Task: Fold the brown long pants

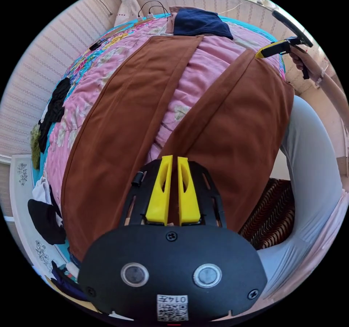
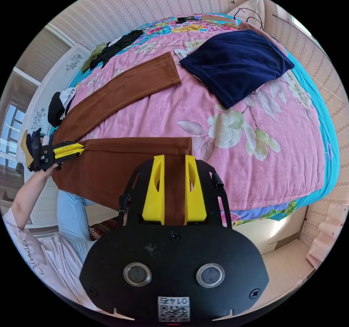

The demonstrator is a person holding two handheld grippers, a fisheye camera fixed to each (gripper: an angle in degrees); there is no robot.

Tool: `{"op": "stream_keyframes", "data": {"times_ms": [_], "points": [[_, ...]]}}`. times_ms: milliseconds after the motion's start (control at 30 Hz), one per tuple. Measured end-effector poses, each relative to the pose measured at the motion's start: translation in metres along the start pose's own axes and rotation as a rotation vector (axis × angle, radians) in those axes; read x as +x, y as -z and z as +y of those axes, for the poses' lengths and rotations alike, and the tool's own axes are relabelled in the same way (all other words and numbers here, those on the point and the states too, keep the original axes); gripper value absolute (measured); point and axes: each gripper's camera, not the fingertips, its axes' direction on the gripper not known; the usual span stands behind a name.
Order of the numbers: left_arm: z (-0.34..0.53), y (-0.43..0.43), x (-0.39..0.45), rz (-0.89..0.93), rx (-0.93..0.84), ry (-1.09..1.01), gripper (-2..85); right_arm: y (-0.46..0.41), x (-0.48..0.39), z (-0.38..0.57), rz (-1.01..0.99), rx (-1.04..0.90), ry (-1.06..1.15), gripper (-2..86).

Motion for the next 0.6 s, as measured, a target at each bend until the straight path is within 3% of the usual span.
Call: {"op": "stream_keyframes", "data": {"times_ms": [133,300,433,600], "points": [[-0.001,-0.003,0.001,-0.026,0.022,0.002,-0.8,0.012,0.016,0.013,-0.073,0.085,-0.011,1.8],[0.000,0.008,-0.001,-0.034,0.044,-0.041,-0.2,0.036,0.027,0.024,-0.088,0.184,0.008,3.2],[0.007,0.023,-0.010,-0.042,0.120,-0.046,5.1,0.019,0.030,0.010,-0.091,0.115,0.027,7.8],[0.009,-0.010,-0.023,-0.015,0.030,0.003,5.5,-0.007,0.032,0.004,-0.145,0.065,-0.001,5.1]]}}
